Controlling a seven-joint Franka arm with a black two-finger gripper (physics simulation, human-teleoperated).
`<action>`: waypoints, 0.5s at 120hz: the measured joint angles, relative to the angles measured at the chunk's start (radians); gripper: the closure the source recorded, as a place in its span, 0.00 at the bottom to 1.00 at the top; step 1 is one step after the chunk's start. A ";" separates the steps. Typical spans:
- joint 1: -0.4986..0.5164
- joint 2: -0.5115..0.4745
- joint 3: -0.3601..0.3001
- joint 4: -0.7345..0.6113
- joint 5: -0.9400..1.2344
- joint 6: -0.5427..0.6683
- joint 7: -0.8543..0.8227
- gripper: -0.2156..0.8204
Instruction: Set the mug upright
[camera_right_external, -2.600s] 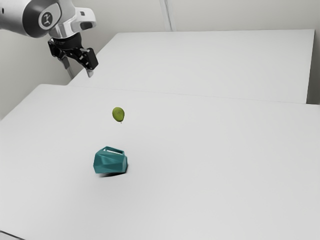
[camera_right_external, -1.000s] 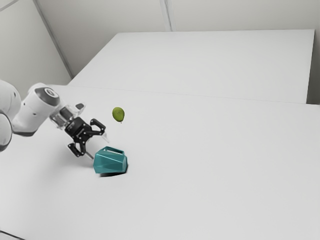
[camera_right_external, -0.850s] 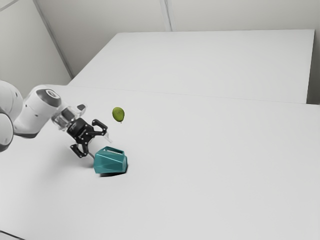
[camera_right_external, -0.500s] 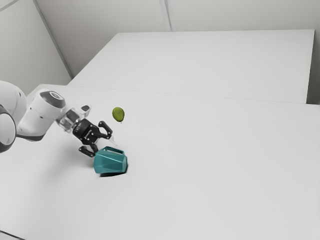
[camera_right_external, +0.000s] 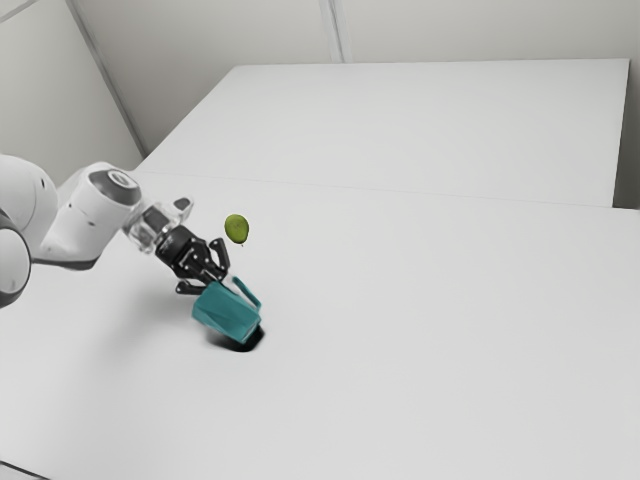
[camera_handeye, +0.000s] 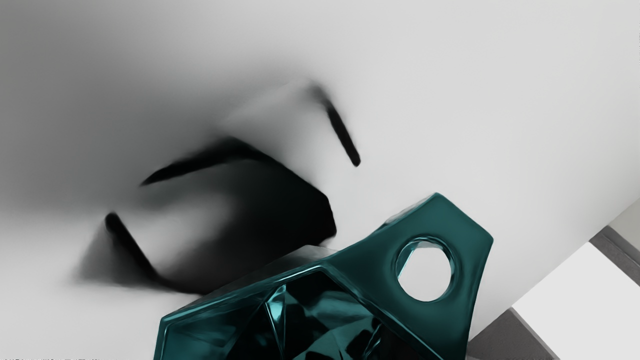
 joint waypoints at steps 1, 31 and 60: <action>0.000 -0.001 -0.001 0.000 0.002 0.001 0.000 0.94; -0.076 -0.118 -0.050 0.003 0.230 0.076 -0.021 0.96; -0.126 -0.158 -0.131 0.009 0.586 0.276 -0.036 0.97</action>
